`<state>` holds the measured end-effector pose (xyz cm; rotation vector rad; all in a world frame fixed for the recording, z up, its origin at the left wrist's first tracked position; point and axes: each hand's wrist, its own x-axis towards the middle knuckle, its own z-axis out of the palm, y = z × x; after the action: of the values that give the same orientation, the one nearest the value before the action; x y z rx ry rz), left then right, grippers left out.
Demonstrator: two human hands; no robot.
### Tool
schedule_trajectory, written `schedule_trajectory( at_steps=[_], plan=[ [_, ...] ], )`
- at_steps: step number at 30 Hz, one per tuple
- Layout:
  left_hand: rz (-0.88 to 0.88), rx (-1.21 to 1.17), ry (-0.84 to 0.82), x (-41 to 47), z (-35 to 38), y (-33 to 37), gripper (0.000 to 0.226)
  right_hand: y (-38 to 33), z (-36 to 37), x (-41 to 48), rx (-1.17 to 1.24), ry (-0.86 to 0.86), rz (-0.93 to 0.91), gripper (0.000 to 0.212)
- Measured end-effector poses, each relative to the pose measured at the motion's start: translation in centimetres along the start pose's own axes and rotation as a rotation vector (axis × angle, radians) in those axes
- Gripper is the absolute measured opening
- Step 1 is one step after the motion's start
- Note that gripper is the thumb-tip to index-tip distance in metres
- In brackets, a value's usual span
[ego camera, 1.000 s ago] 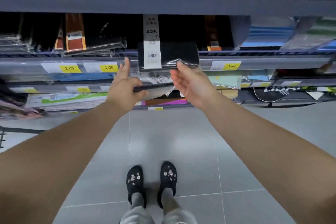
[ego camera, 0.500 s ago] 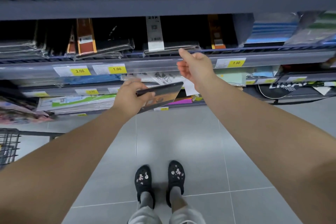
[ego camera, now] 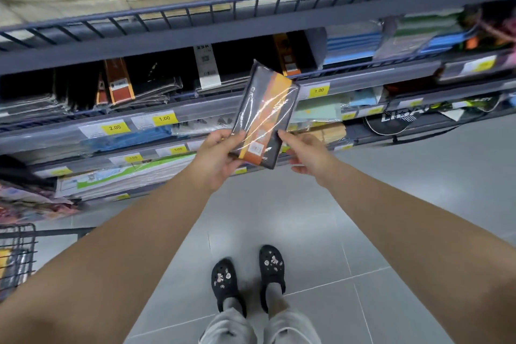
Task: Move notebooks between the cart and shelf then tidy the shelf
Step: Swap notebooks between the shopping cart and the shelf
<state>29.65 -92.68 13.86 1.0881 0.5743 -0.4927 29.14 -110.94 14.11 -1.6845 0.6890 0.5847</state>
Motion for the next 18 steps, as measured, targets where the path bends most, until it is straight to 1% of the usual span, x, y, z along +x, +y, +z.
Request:
schedule_trajectory(
  at_steps=[2, 5, 8, 10, 12, 14, 16, 18],
  plan=[
    [-0.028, -0.089, -0.024, -0.1, 2.1, 0.0, 0.018, -0.1, -0.6, -1.0, -0.029, -0.098, -0.036, 0.028],
    [-0.062, -0.163, -0.040, 0.0, 4.2, -0.1, 0.018, -0.1, -1.5, -1.6, 0.097, -0.161, -0.049, 0.024],
    [-0.053, -0.164, -0.041, 0.4, 5.2, -0.1, 0.017, 0.0, -2.5, -1.6, 0.128, -0.203, -0.060, 0.035],
    [-0.036, -0.113, -0.031, 0.7, 5.9, 0.1, 0.017, 0.2, -2.8, -1.4, 0.146, -0.208, -0.082, 0.036],
    [-0.018, 0.002, -0.028, 1.3, 6.3, 0.2, 0.019, 0.3, -3.1, -0.8, 0.258, -0.216, -0.091, 0.028],
    [0.012, 0.227, -0.003, 2.1, 6.3, 0.2, 0.022, 0.3, -3.4, -0.1, 0.390, -0.211, -0.099, 0.020],
    [0.082, 0.473, 0.034, 2.6, 6.1, 0.3, 0.023, 0.1, -4.0, 0.7, 0.458, -0.188, -0.110, 0.021],
    [0.183, 0.691, 0.071, 3.2, 5.3, 0.2, 0.029, -0.1, -4.5, 1.6, 0.469, -0.173, -0.116, 0.025]
  ],
)
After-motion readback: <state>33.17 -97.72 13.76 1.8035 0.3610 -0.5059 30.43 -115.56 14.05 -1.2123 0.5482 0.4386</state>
